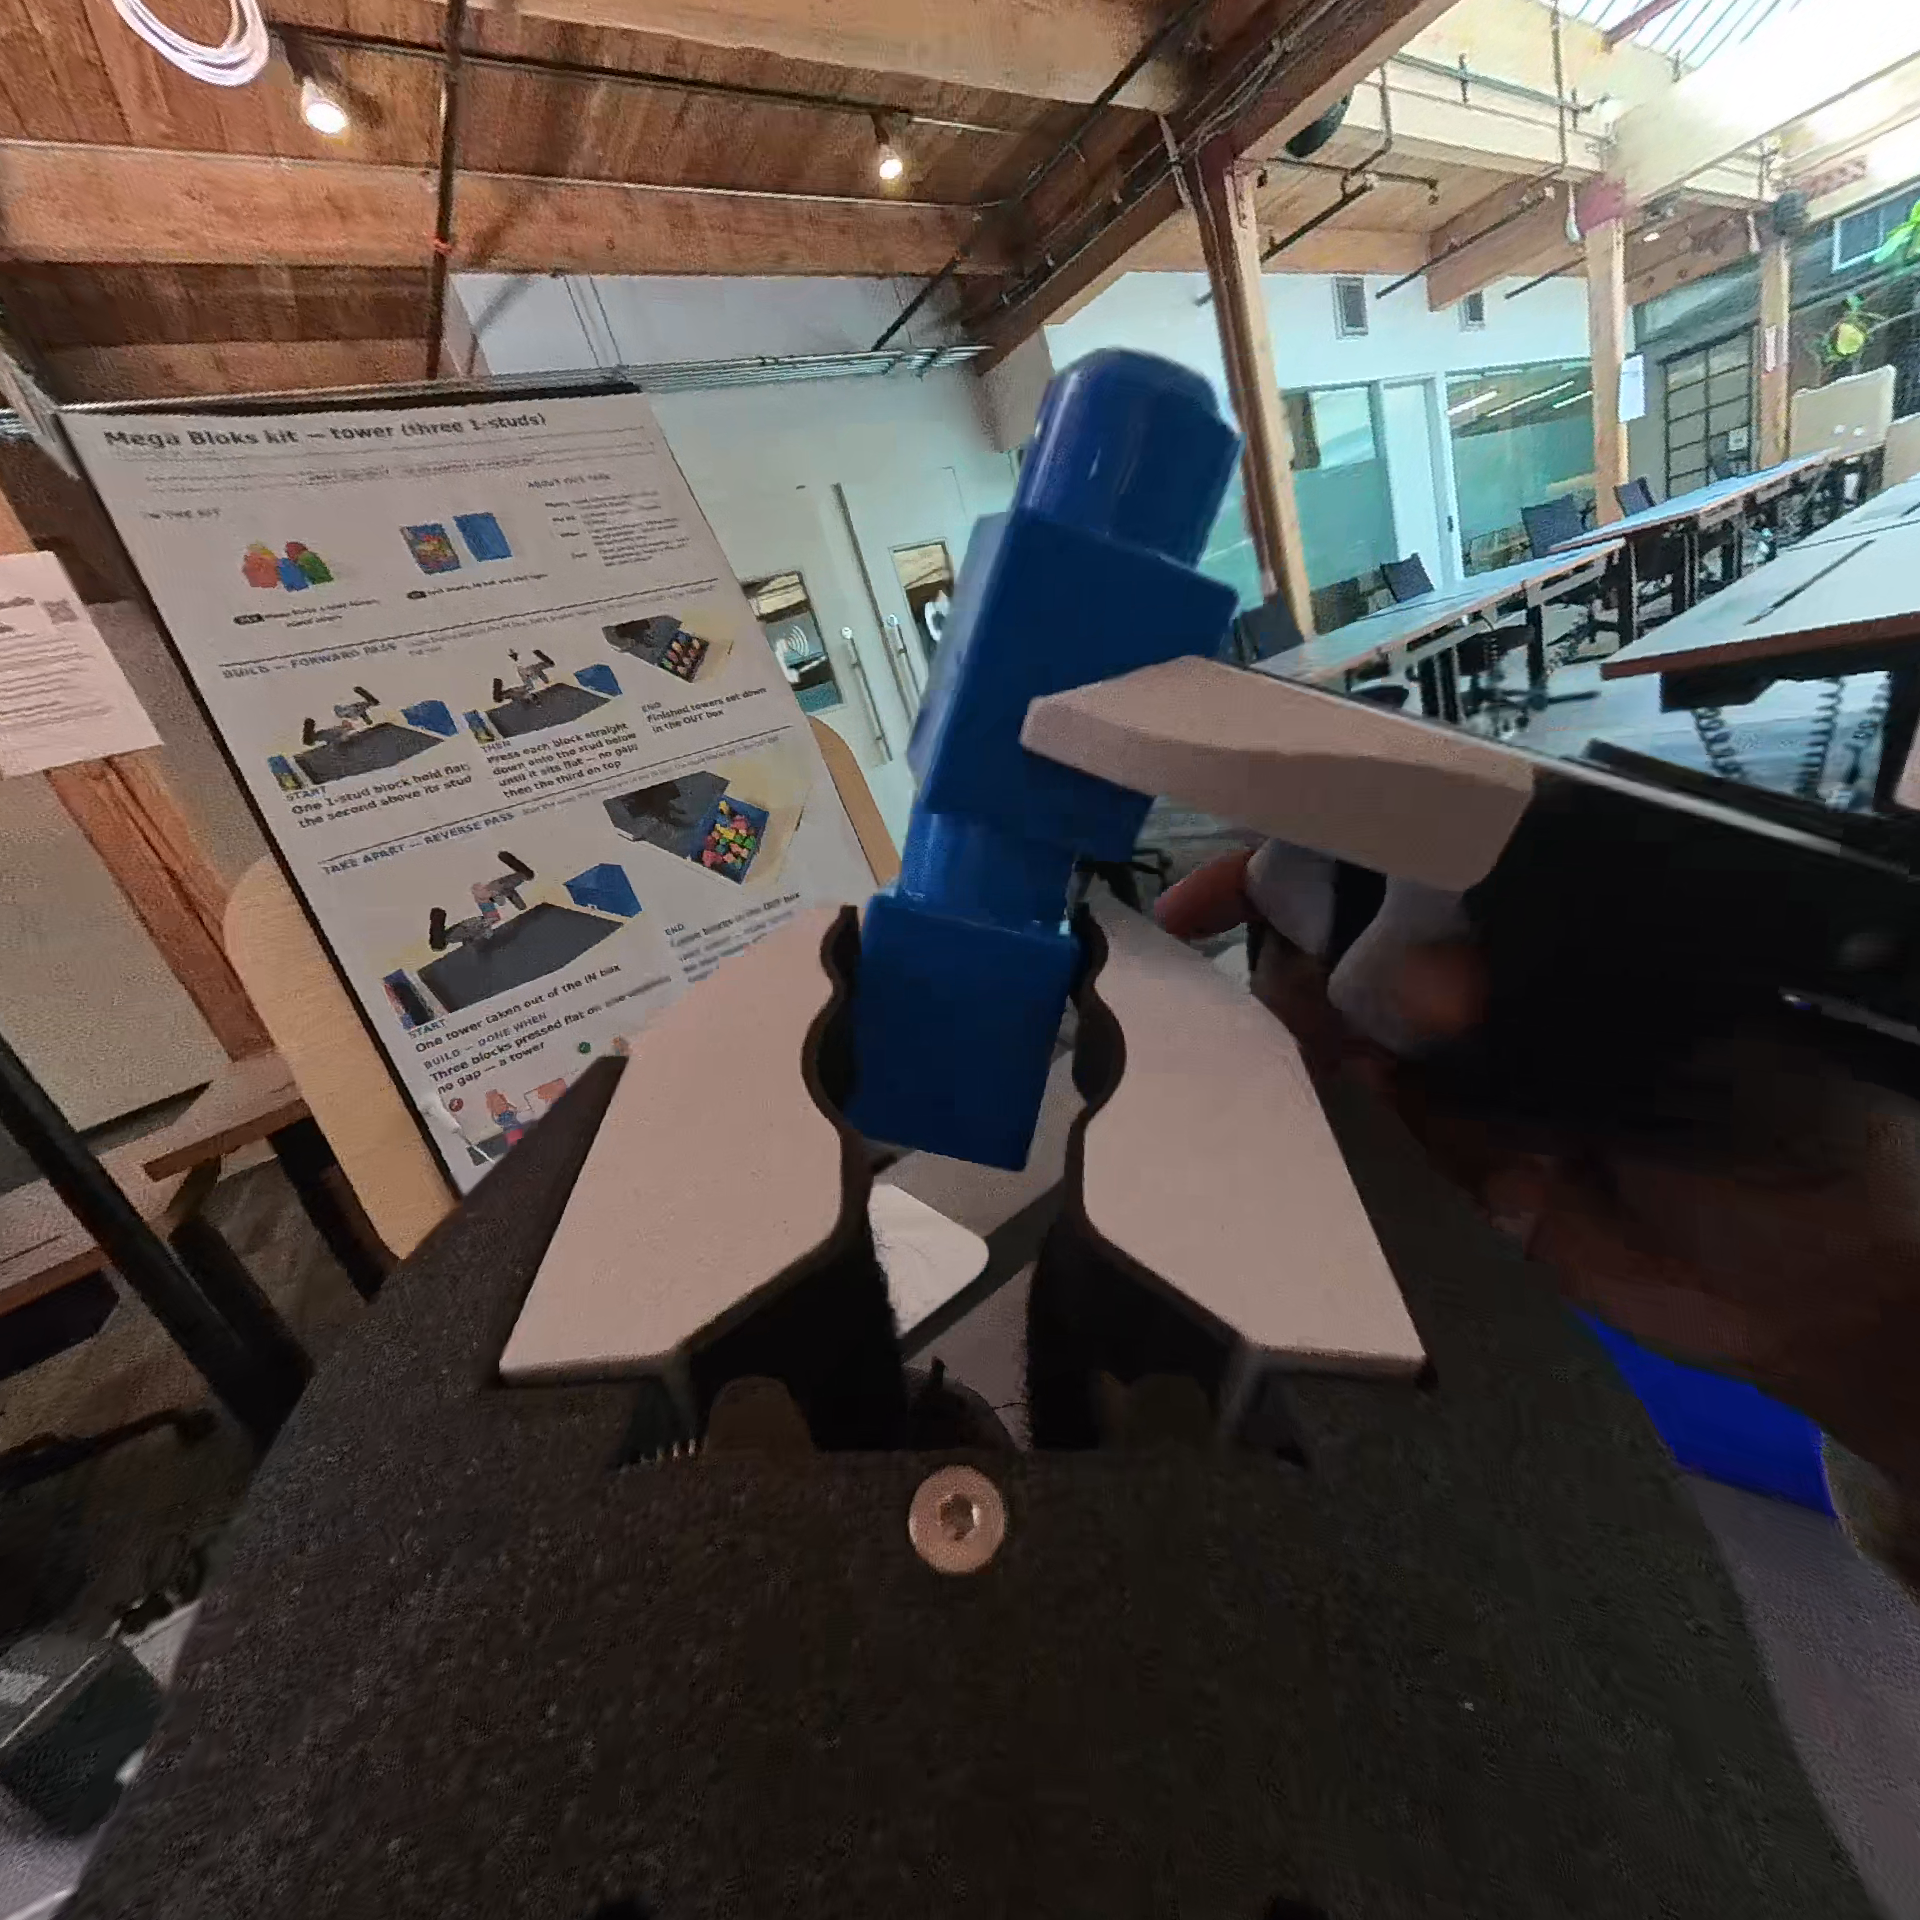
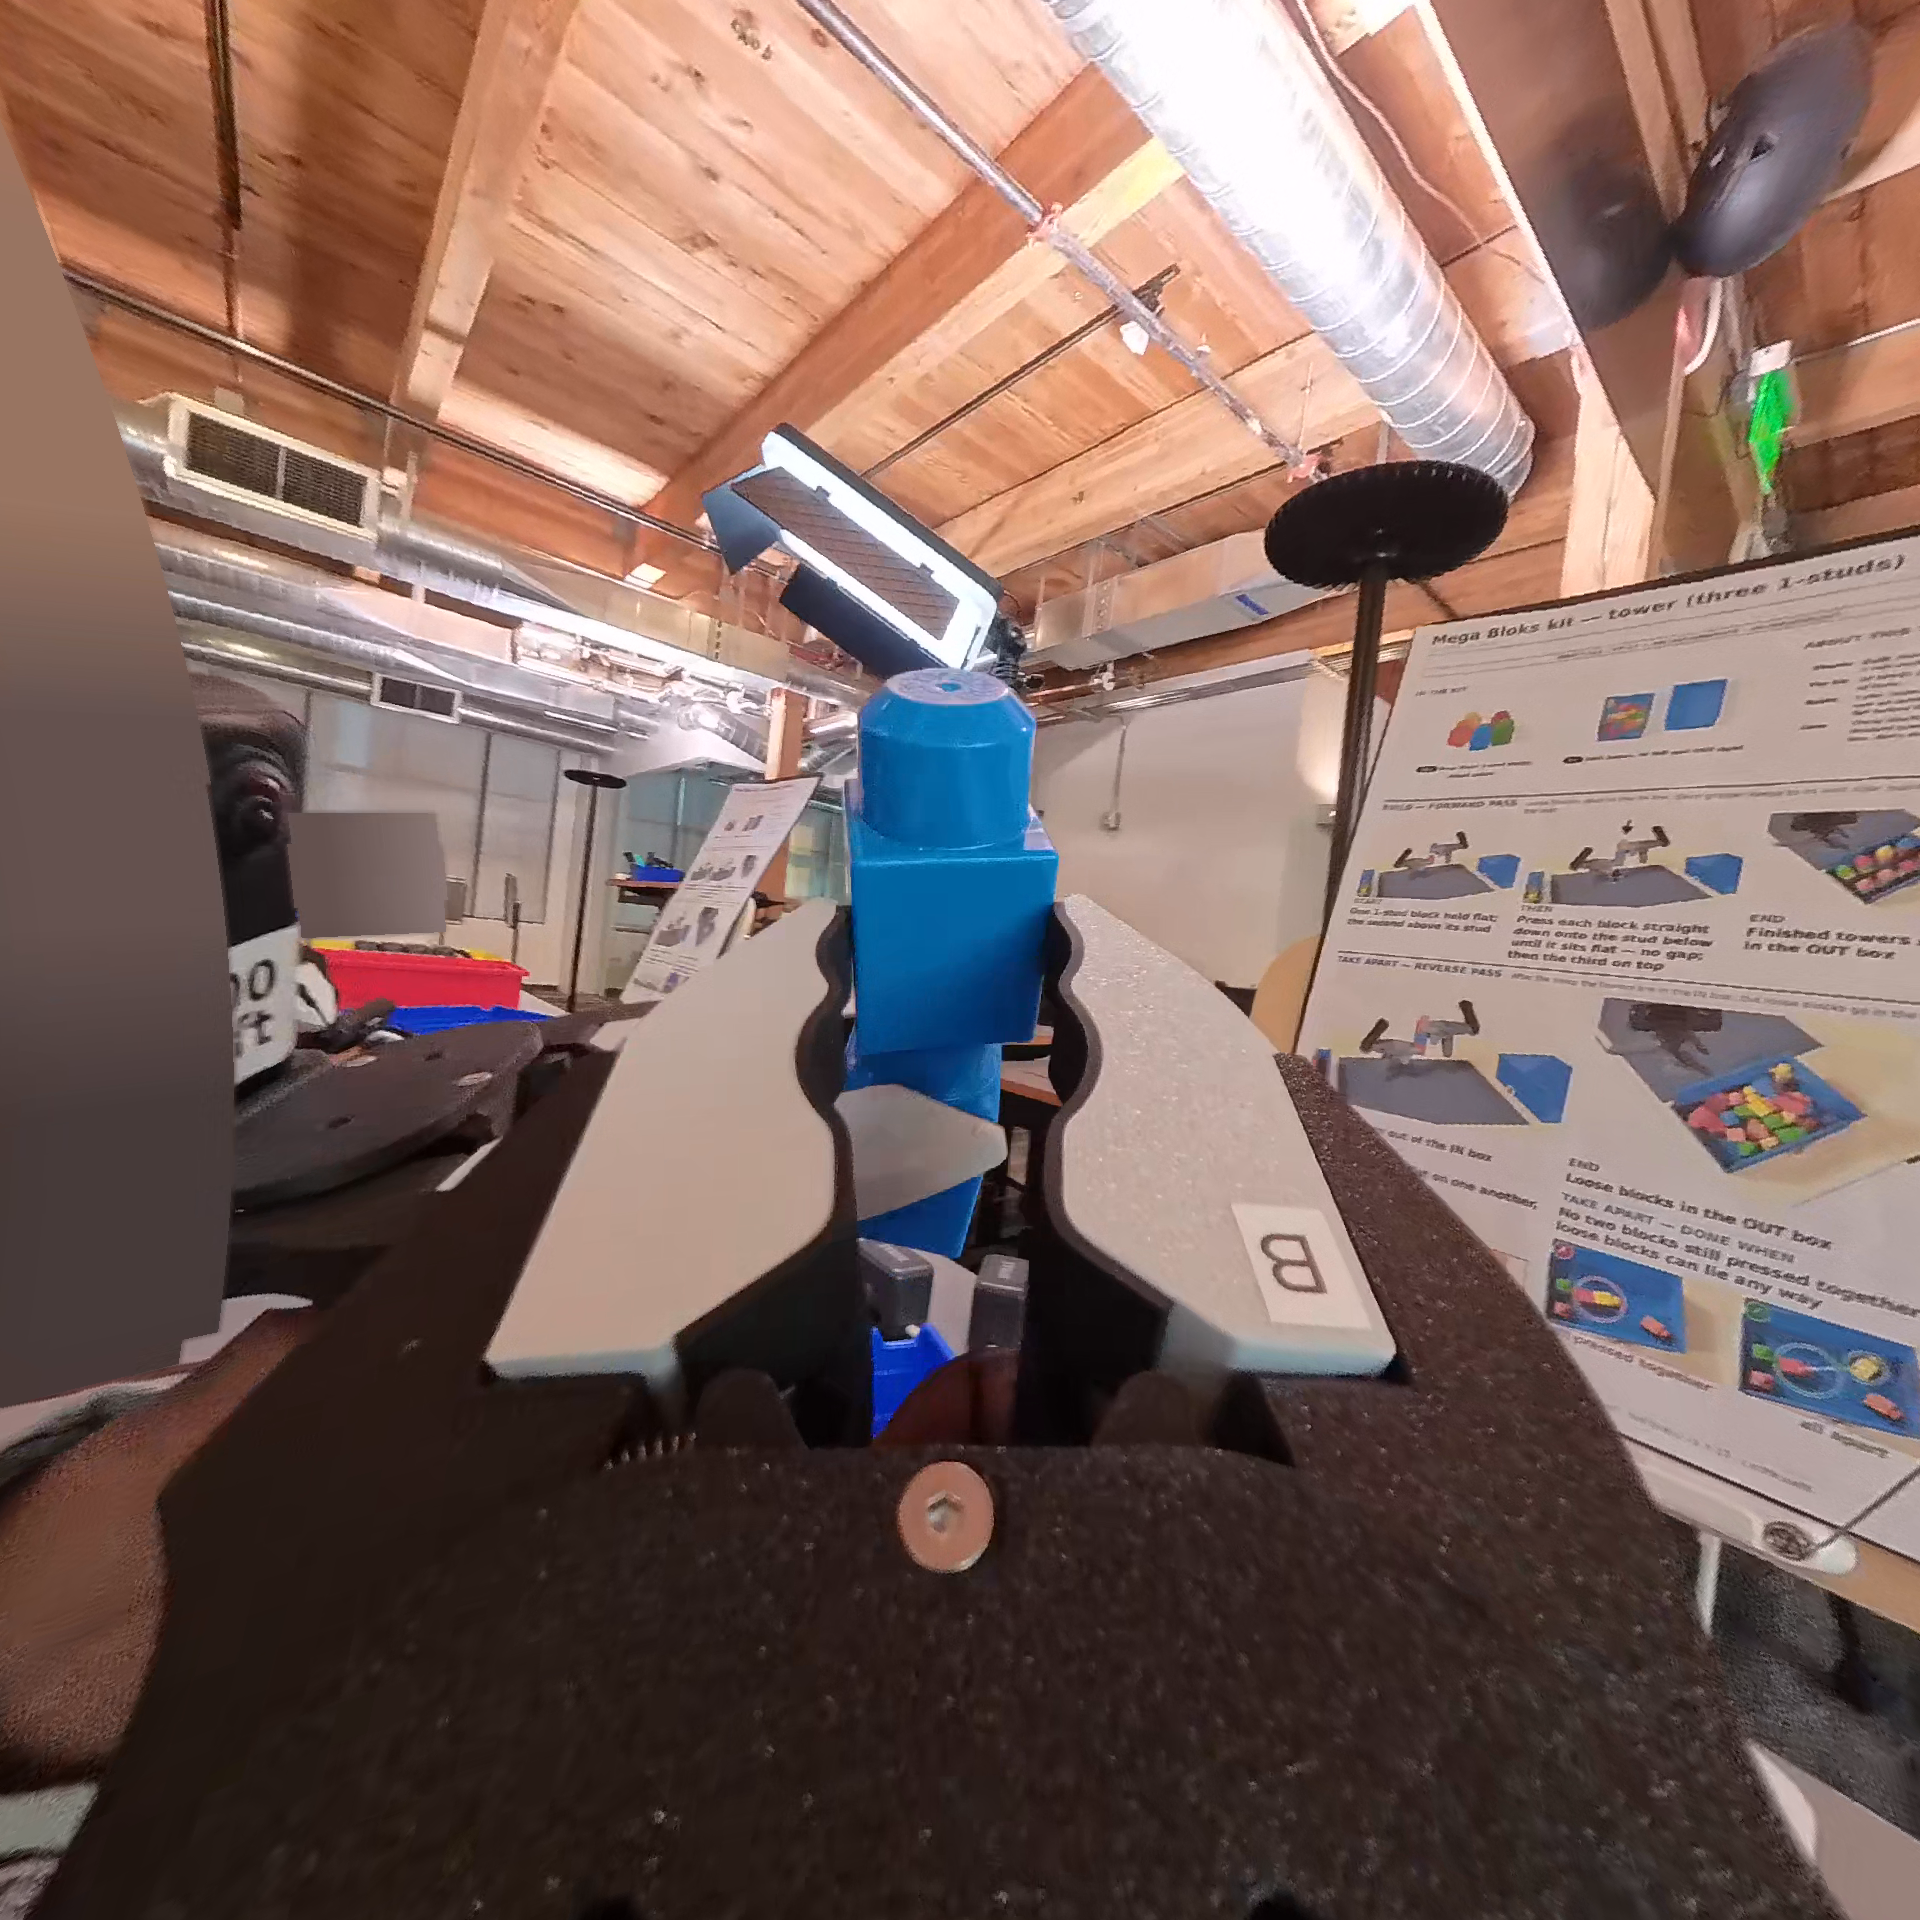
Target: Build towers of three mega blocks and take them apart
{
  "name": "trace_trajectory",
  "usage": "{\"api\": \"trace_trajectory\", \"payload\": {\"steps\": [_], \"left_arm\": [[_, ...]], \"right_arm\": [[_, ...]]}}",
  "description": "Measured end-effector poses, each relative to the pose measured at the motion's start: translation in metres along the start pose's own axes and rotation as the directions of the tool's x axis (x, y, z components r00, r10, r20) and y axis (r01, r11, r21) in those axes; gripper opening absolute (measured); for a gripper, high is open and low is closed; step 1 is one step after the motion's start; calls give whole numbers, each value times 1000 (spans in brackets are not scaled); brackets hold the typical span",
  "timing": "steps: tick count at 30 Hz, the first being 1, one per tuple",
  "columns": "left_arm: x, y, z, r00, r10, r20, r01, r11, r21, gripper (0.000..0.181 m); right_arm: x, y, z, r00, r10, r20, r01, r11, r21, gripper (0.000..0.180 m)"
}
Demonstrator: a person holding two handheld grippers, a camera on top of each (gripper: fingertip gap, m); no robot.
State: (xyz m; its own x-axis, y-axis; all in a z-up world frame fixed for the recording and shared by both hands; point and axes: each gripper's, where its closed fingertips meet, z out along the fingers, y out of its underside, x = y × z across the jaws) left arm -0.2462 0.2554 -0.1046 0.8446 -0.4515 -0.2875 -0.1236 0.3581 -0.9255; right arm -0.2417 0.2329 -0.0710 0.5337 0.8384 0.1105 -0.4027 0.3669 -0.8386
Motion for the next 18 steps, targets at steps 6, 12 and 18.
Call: {"api": "trace_trajectory", "payload": {"steps": [6, 12, 18], "left_arm": [[-1, -5, -1, 991, 112, 73, -114, 993, 20, 38], [0, -14, -5, 967, 212, 143, -224, 972, 75, 36], [2, -14, -5, 971, 194, 140, -210, 970, 119, 35]], "right_arm": [[-2, 6, 2, 1000, -3, -15, 2, 998, -58, 34], [-5, 3, 2, 996, 84, 11, -83, 993, -87, 34], [-2, 7, 1, 980, 195, 40, -188, 972, -138, 35]]}}
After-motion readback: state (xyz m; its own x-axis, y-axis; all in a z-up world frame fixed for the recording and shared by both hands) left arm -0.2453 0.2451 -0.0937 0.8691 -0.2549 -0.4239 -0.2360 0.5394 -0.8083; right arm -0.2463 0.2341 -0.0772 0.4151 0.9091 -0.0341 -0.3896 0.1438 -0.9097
